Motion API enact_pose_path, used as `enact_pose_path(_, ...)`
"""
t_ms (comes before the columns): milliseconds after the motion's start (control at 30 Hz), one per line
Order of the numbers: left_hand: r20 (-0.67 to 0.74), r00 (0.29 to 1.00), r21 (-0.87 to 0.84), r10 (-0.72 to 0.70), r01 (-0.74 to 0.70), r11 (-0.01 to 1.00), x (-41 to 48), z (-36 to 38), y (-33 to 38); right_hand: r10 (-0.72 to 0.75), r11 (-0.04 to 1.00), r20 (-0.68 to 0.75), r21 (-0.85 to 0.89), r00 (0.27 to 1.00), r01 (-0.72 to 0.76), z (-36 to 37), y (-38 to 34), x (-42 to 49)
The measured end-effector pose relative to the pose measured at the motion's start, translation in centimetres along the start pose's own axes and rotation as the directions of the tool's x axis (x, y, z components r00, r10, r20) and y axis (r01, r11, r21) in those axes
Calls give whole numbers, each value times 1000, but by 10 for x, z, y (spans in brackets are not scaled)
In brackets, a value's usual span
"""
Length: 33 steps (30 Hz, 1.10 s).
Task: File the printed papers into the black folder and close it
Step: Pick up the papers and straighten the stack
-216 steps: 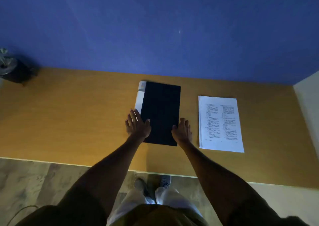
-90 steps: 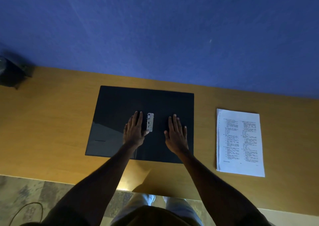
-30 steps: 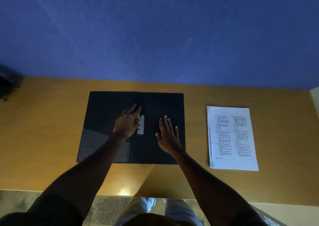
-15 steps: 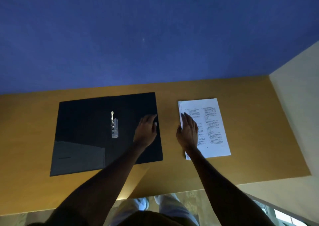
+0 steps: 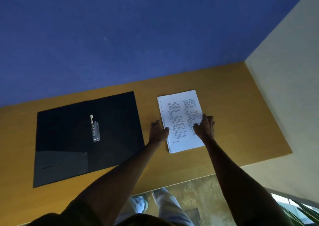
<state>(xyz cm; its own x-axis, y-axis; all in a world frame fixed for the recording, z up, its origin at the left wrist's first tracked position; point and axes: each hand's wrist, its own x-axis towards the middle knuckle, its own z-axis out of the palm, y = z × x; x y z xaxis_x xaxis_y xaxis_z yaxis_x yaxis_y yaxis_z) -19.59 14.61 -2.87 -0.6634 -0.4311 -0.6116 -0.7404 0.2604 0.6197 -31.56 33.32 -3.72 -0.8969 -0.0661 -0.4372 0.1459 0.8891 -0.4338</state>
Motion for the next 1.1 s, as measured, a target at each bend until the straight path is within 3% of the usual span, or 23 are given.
enact_pose_path(167, 33, 999, -40, 35, -34, 999, -5, 4, 0, 34, 997, -7, 71, 999, -33, 1, -1, -2)
enact_pose_path(433, -81, 995, -75, -63, 57, 996, -13, -5, -8, 125, 961, 48, 244, 991, -133, 11, 11, -7)
enact_pose_path(600, -95, 993, -69, -74, 67, 995, -15, -6, -16, 68, 862, 124, 493, 990, -121, 12, 7, -18)
enact_pose_path(800, -108, 988, -129, -108, 94, 987, 9, -14, -27, -70, 797, 130, 603, 989, -22, 4, 3, -35)
enact_pose_path(967, -92, 996, -484, -7, -39, 874, -1, -48, 9, -234, 571, 140, 821, 962, 20, -19, -7, -55)
enact_pose_path(1100, -172, 974, -515, 149, -218, 829, -9, -64, 35, -285, 523, 39, 843, 958, 121, -34, -29, -56)
